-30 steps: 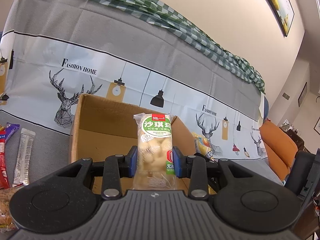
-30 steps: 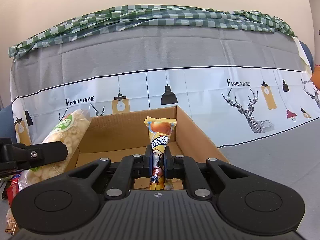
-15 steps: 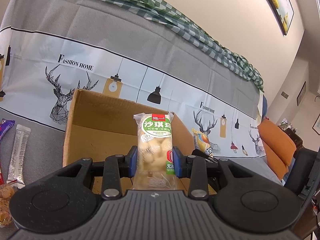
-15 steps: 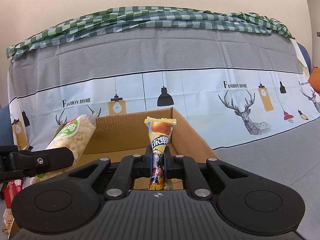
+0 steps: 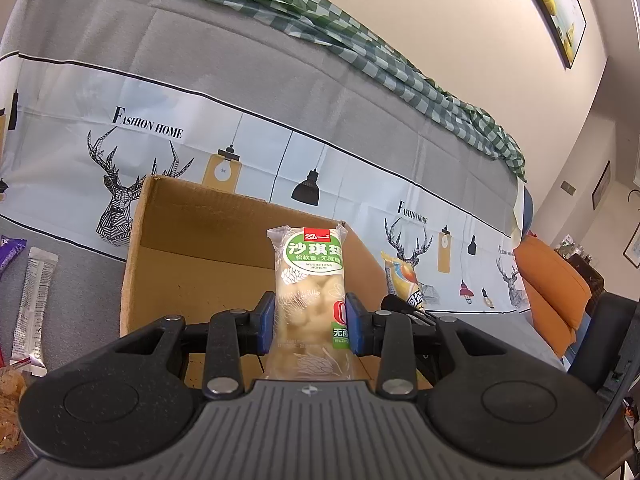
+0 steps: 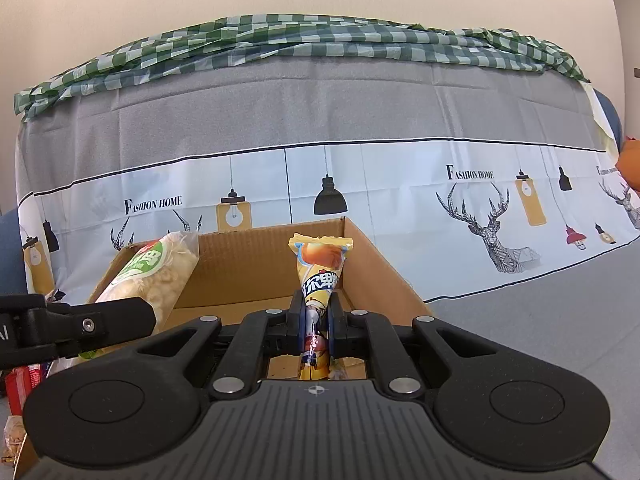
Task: Organize snacks
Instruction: 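Lower the cone snack into the box and open the right tool while the left tool releases the white bag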
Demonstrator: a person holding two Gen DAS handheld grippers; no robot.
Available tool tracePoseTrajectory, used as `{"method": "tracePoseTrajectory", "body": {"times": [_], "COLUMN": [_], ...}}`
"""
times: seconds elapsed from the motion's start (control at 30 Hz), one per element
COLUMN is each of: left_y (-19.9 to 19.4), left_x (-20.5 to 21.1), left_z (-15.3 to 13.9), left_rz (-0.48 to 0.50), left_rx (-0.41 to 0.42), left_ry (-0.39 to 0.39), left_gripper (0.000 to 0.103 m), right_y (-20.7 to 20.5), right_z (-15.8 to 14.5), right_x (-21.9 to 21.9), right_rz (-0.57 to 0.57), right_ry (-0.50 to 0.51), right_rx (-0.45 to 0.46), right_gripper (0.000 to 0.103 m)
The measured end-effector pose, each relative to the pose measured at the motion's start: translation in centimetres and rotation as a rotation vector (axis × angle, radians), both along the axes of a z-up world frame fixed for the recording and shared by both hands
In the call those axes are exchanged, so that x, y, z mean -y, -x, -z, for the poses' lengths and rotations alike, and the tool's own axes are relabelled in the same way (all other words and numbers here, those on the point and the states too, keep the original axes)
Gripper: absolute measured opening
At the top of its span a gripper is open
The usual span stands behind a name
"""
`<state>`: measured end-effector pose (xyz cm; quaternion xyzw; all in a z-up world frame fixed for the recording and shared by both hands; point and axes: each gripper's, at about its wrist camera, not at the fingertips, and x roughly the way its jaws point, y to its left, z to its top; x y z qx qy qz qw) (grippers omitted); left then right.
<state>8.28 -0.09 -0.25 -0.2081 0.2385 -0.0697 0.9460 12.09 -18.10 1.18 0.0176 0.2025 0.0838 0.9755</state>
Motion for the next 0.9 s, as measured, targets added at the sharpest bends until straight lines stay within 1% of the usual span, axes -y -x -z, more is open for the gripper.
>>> {"method": "tracePoseTrajectory", "body": {"times": [0.9], "left_y": [0.0], "left_x": [0.26], "left_z": [0.18], "left_rz": [0.006], "left_rx": [-0.002], "left_ry": [-0.002], "left_gripper": [0.039], "right_y": [0.04], "right_z": [-0.07], "right_x": [0.08], "right_rz": [-0.003], "right_ry": [0.003], "right_rx": [0.005], "right_gripper": [0.01]}}
